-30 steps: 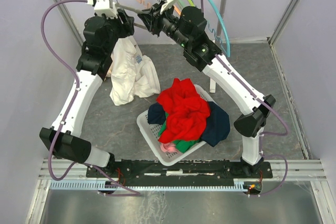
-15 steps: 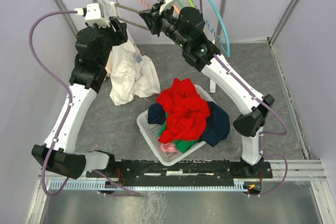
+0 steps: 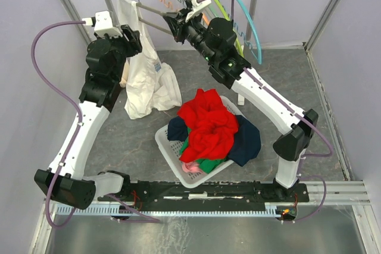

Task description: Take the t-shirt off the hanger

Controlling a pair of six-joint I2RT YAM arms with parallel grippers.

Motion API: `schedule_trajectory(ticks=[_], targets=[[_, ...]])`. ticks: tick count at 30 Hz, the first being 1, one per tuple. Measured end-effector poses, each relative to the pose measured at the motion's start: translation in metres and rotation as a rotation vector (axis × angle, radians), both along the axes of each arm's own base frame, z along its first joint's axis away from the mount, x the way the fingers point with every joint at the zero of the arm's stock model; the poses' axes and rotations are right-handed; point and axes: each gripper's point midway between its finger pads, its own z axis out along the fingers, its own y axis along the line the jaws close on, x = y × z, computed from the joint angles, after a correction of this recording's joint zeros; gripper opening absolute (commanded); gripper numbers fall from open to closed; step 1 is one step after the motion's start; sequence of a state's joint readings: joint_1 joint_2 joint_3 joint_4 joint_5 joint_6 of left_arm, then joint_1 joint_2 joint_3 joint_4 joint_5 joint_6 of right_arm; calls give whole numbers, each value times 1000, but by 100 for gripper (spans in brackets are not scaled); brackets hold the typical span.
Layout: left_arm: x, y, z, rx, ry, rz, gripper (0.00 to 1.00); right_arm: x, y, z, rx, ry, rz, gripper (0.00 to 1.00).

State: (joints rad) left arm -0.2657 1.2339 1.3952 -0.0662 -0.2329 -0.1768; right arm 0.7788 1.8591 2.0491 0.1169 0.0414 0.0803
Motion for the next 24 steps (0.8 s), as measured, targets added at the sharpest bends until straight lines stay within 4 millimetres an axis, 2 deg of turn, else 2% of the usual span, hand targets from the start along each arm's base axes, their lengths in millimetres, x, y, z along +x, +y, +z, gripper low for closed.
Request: schedule_trajectory(ticks=[4,10,18,21,24], targets=[[-1,4,-10,3,17,22,64,-2,-7,13,43,-42,-21,2],[0,6,-7,-3,0,32,64,-6,-13,34,101,-107,-28,2],[1,7,-4,-7,-11,39,64,-11,-23,44,124,-152,-55,2],[7,5,-5,-8,-12,39,64,-14,-29,52,133,-169,-63,2],[22,1,-5,-7,-11,38,64,-17,-32,58,141,-182,-65,2]])
